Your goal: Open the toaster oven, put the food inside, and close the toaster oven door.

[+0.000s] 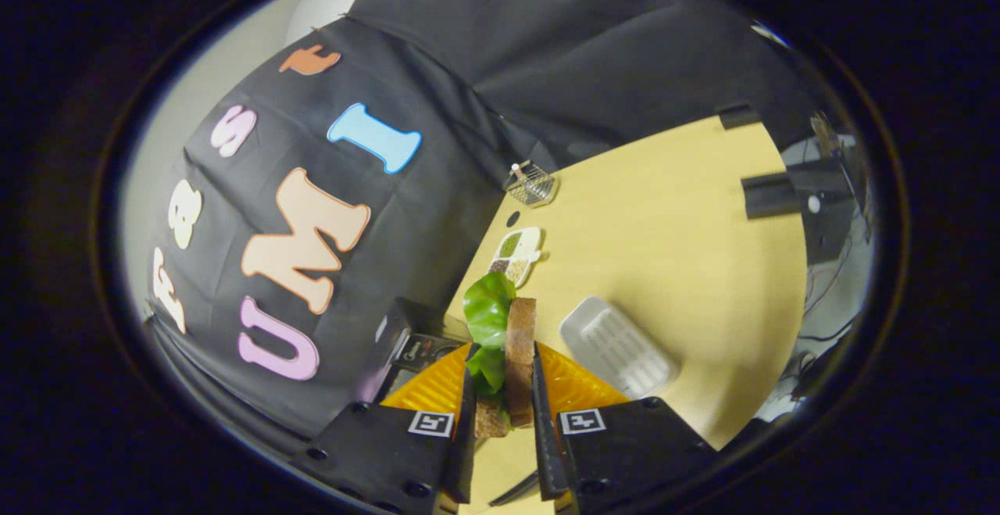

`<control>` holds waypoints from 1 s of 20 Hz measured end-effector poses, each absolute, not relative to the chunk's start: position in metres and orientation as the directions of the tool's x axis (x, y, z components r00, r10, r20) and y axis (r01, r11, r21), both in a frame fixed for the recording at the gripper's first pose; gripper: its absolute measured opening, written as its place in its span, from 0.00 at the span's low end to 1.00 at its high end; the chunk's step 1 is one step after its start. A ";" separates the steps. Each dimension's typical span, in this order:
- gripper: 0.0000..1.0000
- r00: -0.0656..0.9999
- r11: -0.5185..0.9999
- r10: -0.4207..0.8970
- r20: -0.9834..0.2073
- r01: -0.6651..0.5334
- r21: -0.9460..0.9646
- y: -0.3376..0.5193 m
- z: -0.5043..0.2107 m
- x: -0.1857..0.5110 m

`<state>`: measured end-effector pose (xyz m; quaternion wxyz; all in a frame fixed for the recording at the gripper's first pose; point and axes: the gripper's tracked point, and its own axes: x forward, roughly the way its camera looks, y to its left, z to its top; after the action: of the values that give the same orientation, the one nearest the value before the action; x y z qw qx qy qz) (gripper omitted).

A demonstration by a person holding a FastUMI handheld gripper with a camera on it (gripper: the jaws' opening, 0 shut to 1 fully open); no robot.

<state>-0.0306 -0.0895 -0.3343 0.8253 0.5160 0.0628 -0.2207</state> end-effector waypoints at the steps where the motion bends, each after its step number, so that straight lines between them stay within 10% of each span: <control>1: 0.35 0.896 0.341 -0.299 -0.330 0.423 0.839 -0.073 -0.336 -0.025; 20: 0.35 0.973 0.311 -0.095 -0.211 0.231 0.922 0.124 -0.377 0.099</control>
<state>0.0990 0.1242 -0.3769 0.8074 0.5784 0.0586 -0.1010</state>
